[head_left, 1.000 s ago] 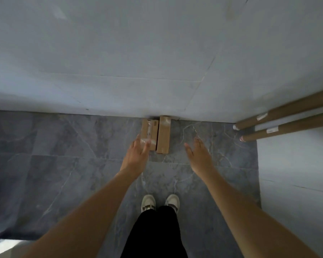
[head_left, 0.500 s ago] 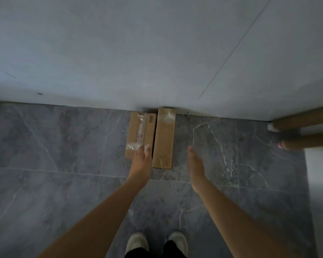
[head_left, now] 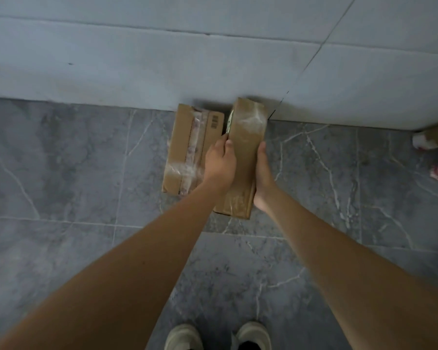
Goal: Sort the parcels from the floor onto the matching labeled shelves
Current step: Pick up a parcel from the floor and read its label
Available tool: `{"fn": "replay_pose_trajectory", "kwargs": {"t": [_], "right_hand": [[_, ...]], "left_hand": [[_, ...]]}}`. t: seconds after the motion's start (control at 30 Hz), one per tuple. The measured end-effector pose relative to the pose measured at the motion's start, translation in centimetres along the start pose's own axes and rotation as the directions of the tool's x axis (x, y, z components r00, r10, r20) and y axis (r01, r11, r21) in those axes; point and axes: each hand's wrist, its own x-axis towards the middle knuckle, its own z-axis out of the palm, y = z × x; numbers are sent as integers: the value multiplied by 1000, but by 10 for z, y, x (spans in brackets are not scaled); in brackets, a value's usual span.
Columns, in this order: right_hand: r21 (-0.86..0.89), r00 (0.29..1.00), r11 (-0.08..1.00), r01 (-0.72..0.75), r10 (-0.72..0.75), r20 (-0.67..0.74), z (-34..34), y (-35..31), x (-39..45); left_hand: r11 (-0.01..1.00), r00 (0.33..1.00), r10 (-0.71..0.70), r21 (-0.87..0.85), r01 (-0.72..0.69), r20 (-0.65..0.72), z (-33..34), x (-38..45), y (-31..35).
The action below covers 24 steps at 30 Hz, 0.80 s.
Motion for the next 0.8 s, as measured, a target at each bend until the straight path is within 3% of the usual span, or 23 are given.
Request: {"fn": "replay_pose_trajectory", "kwargs": {"t": [0.13, 0.5, 0.8], "right_hand": [[53, 1000, 999, -4, 4, 3, 0, -8, -32], [44, 995, 996, 74, -71, -68, 42, -111, -207], [78, 991, 991, 109, -103, -81, 84, -188, -380]], "left_hand": [[993, 993, -63, -91, 72, 96, -6, -32, 22], [980, 992, -95, -169, 107, 79, -82, -159, 169], [983, 991, -131, -130, 133, 24, -162, -290, 303]]}}
